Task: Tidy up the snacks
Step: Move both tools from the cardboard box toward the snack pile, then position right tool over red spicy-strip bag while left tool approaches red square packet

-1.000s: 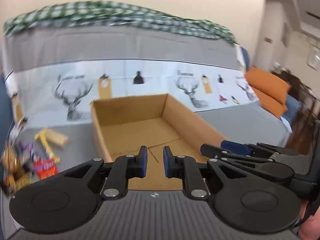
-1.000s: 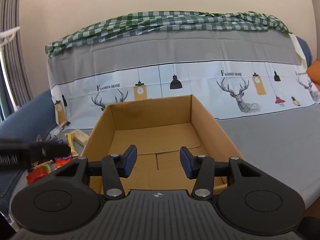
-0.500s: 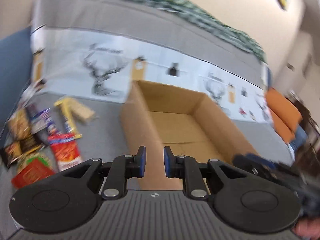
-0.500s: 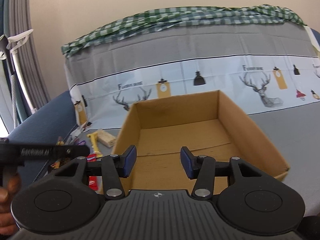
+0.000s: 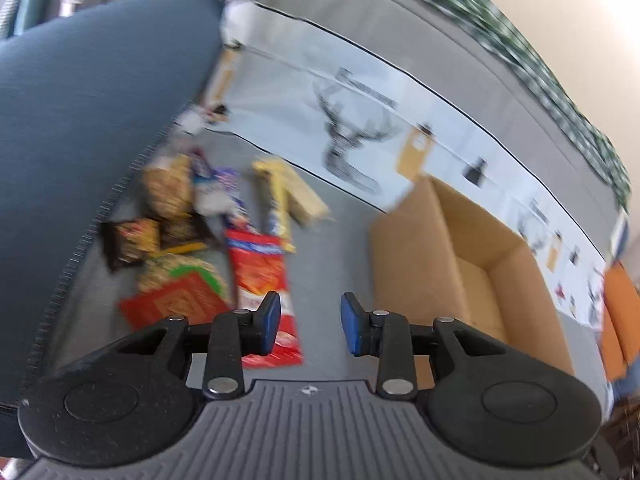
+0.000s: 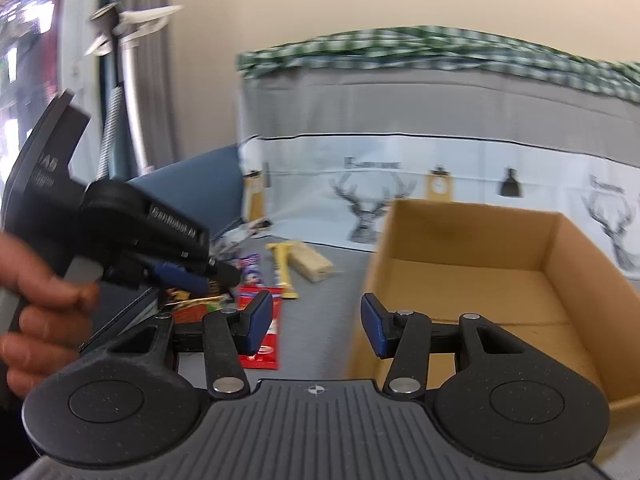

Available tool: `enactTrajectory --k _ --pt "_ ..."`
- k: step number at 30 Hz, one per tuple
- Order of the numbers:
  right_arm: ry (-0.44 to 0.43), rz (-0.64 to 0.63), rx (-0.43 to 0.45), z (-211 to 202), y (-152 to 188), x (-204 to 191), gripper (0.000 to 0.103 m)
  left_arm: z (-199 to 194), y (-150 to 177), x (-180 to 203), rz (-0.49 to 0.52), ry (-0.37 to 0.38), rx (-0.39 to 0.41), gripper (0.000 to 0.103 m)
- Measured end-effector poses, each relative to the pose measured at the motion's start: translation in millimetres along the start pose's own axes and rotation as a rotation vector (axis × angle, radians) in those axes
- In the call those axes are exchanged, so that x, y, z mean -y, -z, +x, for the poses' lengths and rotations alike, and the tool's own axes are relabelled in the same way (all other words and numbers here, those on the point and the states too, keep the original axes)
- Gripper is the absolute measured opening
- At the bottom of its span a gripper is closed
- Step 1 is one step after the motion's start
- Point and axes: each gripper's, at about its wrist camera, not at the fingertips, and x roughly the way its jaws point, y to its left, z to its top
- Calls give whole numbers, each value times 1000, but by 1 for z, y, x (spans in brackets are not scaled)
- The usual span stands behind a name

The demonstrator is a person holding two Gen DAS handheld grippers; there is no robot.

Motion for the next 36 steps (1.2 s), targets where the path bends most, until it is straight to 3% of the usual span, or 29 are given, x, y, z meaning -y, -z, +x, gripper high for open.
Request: enactTrajectory --k 7,11,13,15,20,22,27,33,36 --pt "-137 -32 -52 51 -12 -25 46 -4 -15 -49 -192 -98 20 36" --pt "-170 -57 -75 88 -5 -44 46 0 -17 -64 -226 -138 8 38" --pt "-167 -67 -109 109 3 -47 46 3 -18 -66 -211 -151 -1 41" --pt "-171 -69 -155 126 11 -50 47 9 -20 -62 -163 -177 -6 54" --pt "-149 -67 -220 158 22 -51 65 30 -18 -51 -48 -217 -58 78" --pt "-136 -56 -226 170 23 -50 73 38 -15 -47 -17 -231 -79 79" --pt "-139 -64 -278 193 30 -51 81 51 -9 -38 56 -249 -103 84" --pt "-116 -93 -311 207 42 -51 79 62 -6 -33 92 -250 -127 85" --pt "-134 -128 -298 204 42 -54 59 66 -5 -31 100 -249 -151 85"
